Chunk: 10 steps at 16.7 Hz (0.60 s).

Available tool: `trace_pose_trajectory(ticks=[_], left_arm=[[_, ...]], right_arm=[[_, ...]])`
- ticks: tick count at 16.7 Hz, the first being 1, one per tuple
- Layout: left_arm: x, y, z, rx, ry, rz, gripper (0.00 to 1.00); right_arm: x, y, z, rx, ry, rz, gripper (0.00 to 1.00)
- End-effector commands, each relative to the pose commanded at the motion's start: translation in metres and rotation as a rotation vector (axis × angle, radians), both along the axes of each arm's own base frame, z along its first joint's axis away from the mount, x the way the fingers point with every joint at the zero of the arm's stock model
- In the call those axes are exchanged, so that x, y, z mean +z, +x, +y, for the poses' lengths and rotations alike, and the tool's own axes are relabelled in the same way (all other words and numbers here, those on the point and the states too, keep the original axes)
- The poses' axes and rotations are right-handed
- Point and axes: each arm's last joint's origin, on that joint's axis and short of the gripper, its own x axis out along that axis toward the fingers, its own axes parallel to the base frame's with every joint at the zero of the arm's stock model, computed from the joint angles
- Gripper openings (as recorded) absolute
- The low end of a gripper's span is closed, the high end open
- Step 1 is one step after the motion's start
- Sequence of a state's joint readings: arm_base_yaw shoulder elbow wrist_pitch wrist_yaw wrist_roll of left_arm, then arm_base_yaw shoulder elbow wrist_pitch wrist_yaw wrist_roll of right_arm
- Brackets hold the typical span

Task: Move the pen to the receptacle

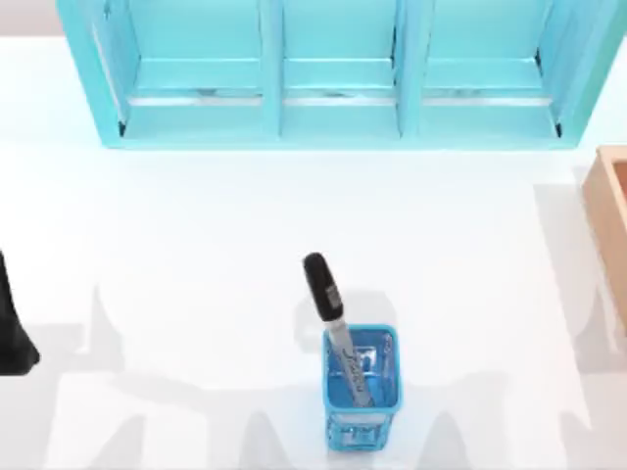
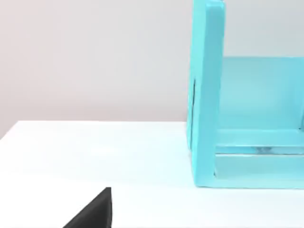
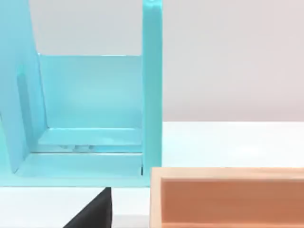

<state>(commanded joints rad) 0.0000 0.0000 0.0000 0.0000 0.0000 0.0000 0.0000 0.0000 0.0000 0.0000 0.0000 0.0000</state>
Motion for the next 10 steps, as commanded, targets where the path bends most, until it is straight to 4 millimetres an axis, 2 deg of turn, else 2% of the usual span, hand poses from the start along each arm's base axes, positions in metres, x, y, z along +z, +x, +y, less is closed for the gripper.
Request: trace_pose_trajectory(ticks=[5,10], left_arm=[[0.0,0.0,0.0,0.0,0.0,0.0,1.0],[0.0,0.0,0.0,0.0,0.0,0.0,1.0]], right_arm=[[0.005,0.003,0.008,0.078,0.01,0.034,1.0],[0.02,0.017,0.043,0.358,0.032,0.202,1.0]])
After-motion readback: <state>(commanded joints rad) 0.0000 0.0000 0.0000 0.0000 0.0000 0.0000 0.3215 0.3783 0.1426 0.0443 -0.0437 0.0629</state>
